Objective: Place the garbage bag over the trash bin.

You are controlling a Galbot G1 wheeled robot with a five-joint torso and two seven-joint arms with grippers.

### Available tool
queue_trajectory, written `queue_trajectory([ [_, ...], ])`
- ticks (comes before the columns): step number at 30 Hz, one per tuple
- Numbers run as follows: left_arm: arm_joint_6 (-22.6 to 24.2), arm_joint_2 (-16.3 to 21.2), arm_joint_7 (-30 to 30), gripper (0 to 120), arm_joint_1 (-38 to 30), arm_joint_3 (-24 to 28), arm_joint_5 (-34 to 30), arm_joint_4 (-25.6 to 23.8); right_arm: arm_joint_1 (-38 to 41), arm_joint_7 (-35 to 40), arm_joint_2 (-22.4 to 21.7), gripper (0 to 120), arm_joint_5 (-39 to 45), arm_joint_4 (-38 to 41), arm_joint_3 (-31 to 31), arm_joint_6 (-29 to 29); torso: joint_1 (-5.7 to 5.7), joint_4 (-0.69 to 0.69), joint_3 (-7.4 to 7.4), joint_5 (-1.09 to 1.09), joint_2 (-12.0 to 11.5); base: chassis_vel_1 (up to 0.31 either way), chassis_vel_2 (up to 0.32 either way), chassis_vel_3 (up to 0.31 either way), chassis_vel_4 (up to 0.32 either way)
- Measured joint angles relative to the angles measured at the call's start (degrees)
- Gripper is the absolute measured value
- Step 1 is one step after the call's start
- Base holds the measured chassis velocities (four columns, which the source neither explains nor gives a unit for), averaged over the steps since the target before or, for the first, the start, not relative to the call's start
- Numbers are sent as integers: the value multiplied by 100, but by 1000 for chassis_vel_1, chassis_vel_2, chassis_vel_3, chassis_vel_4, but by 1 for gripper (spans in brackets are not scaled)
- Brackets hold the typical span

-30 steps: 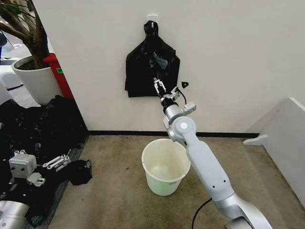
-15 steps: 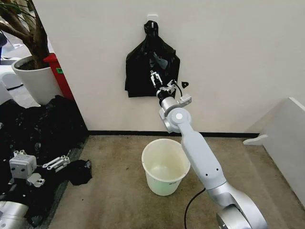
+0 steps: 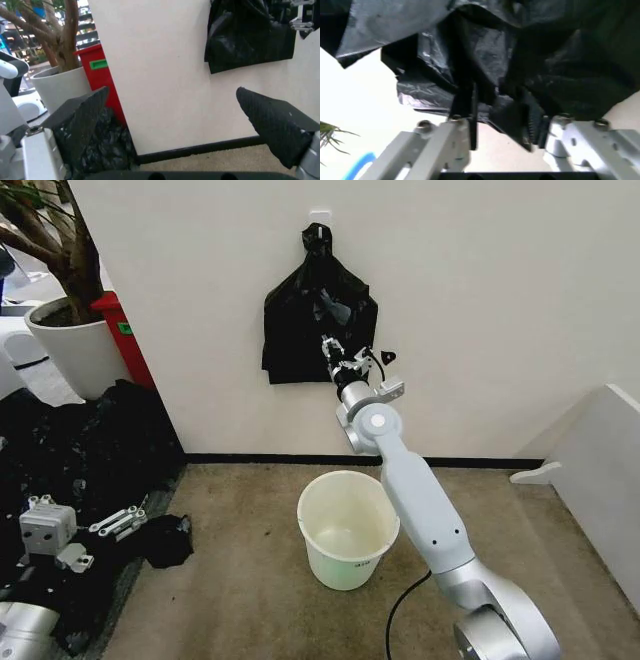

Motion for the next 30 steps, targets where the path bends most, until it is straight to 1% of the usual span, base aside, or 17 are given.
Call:
queue_trajectory([
  [1,0,0,0,100,0,0,0,0,0,0,0,23,0,0,0,0,0,0,0,0,0,0,0,0,0],
  [2,-1,-1,0,100,0,-1,0,0,-15,-1,-17,18,3,8,1,-4,0,0,0,0,0,0,0,0,0],
  [4,-2,-1,1,100,0,-1,0,0,-23,-1,-29,11,12,12,5,-6,0,0,0,0,0,0,0,0,0],
  [5,-4,-2,1,100,0,-2,1,0,-29,-3,-40,4,23,22,12,-8,0,0,0,0,0,0,0,0,0],
  [6,-5,-2,1,100,0,-2,1,0,-31,-3,-47,0,29,27,16,-9,0,0,0,0,0,0,0,0,0],
  [14,-9,-5,4,100,1,-5,1,0,-57,23,-59,0,35,78,29,-9,0,0,0,0,0,0,0,0,0],
  [23,-16,-11,8,100,1,-9,1,0,-497,153,-177,0,-3,403,-87,15,0,0,-1,0,0,0,0,0,0],
  [30,-20,-15,11,100,-1,-10,1,0,-678,230,-199,0,-33,562,-93,37,0,0,-1,0,0,0,0,0,0],
])
